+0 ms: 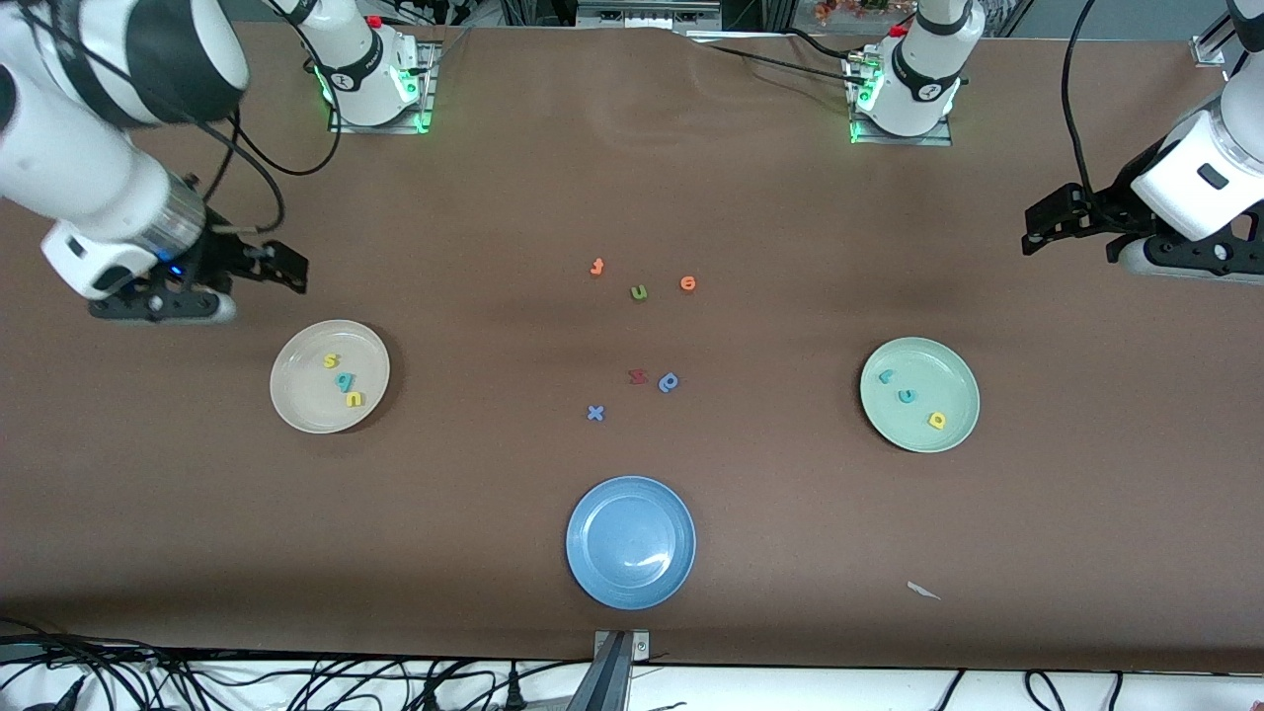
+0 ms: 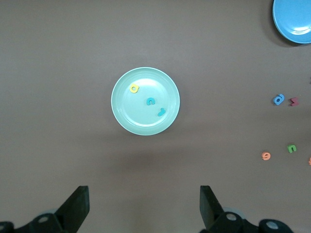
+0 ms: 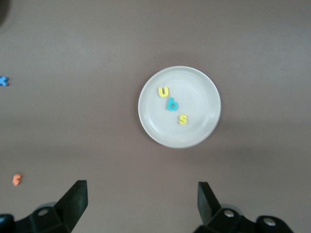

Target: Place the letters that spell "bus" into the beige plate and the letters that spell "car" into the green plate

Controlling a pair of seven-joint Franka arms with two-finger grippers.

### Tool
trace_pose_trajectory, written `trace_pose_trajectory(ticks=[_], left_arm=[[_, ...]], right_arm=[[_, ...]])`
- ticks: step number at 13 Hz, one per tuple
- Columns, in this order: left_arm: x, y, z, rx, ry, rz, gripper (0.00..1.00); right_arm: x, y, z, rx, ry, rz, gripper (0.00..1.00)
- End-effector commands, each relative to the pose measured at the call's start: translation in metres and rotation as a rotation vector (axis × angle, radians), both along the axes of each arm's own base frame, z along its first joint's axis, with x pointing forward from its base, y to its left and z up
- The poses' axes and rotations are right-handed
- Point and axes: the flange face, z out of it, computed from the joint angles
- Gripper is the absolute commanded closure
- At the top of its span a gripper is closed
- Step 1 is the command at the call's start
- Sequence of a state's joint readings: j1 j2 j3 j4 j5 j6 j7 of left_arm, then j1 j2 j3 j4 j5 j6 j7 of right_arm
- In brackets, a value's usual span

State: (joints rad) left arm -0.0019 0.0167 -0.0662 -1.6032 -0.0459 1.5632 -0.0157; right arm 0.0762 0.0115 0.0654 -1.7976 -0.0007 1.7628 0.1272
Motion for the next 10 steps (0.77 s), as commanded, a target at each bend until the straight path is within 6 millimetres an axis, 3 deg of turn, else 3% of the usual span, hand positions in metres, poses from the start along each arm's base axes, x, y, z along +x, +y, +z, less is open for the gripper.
trace_pose_trajectory(ticks=[1,5,10], left_arm=[[-0.003,0.001,0.006,-0.007,0.003,-0.016,0.0],[-0.003,0.0,0.006,-0.007,0.003,-0.016,0.0],[-0.003,0.0,0.006,-0.007,0.003,-0.016,0.0]], right_arm=[[-0.009,-0.013,0.032,-0.017,0.018,-0.002,0.0],[-0.003,-0.015,0.046,-0.014,-0.008,-0.002,0.0],[-0.002,-0.018,0.039,-0.008,0.007,0.013,0.0]])
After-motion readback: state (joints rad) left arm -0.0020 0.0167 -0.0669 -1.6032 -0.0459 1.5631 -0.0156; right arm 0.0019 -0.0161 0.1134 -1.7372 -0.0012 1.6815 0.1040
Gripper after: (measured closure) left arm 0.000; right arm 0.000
